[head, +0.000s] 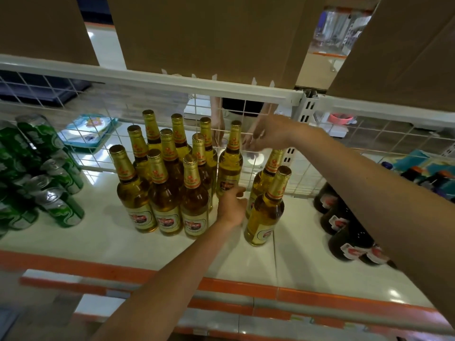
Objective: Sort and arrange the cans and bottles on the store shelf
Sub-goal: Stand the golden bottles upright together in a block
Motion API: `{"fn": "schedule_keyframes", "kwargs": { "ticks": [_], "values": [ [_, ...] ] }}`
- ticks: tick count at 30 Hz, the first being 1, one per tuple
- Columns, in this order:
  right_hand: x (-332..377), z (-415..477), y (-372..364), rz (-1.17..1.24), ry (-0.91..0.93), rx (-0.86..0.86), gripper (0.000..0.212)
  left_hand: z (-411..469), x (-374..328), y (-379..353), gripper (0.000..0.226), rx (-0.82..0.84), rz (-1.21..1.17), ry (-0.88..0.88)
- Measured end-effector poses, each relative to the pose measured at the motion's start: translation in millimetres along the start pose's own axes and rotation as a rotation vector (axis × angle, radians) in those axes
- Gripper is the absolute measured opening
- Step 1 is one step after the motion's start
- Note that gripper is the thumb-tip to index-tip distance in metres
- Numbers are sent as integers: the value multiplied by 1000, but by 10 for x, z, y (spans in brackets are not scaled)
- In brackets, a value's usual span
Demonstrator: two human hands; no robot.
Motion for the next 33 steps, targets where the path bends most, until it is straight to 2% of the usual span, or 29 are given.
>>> {"fn": "schedule_keyframes", "kwargs": {
  "ticks": [2,4,8,12,19,22,26,33],
  "values": [
    [-121,-155,-64,-96,-66,123,45,-19,23,-46,40,79,-25,22],
    [-240,-221,-126,-43,-126,160,45,-29,13,-58,39,79,6,15],
    [-274,-246,-95,30,-107,34,37,-64,-29,-55,30,63,-18,-30],
    [-169,-243,-126,73,-106,14,40,-72,46,-3,38,43,-9,4],
    [148,-230,-188,46,-23,-25,37,-294,97,155,22,-144,-88,13],
    [306,-168,-228,51,22,-18,39,-433,171,131,32,-221,-49,-53],
    [538,-78,-271,25,69,-30,40,-552,183,183,44,-285,-11,-56],
    [673,52,-370,-25,101,-45,36,-501,273,148,50,-238,-19,19]
  ]
}}
Point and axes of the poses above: each hand's wrist, its own z-axis towards the middle knuckle, its own y-axis out of the back of the hand, x = y × z, the point moved 6 cm from there along z, towards the middle knuckle, and after that the axes turned 9 degrees about z, right-handed, at the moved point
